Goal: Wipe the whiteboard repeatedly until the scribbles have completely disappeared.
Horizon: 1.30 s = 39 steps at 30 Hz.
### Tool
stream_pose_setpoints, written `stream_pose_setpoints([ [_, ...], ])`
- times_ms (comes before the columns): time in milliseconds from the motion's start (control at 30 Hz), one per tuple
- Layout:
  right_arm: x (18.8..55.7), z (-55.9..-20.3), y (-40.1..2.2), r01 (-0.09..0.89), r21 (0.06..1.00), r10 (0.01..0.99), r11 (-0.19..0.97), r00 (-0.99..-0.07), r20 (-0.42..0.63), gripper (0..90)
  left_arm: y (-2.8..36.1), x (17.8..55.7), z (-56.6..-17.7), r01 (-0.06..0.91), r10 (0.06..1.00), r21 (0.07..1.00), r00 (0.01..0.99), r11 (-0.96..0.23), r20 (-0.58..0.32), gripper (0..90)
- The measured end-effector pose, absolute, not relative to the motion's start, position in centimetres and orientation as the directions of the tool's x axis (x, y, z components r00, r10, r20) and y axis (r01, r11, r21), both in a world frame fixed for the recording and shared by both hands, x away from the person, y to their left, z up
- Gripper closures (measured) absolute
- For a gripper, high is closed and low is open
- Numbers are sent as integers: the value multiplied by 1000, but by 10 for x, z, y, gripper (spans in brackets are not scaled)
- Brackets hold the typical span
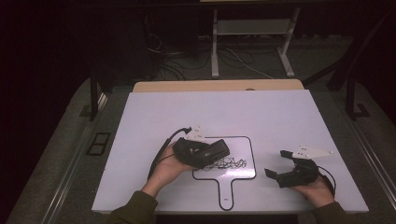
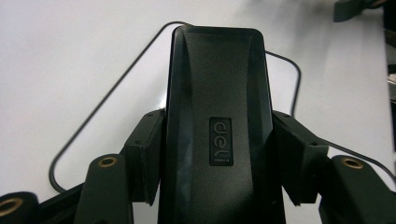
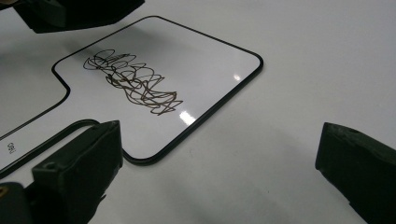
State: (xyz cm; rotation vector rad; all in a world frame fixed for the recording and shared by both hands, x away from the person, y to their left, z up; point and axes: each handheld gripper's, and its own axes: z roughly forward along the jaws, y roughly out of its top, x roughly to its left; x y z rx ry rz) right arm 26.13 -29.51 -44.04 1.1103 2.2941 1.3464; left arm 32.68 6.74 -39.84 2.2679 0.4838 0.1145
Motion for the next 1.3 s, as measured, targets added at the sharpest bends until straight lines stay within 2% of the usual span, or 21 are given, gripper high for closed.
stream_pose_setpoints([
  [567,260,-440,-296,480,830,720,283,-678,147,0,48,357,-426,313,366,652,929,-691,-58,391],
  [1033,260,-440,-296,480,829,719,286,-680,146,0,48,357,-435,316,366,644,929,-696,-61,390],
  [1300,260,-440,-296,481,829,720,285,-679,147,0,44,349,-434,296,328,635,942,-714,-71,390],
])
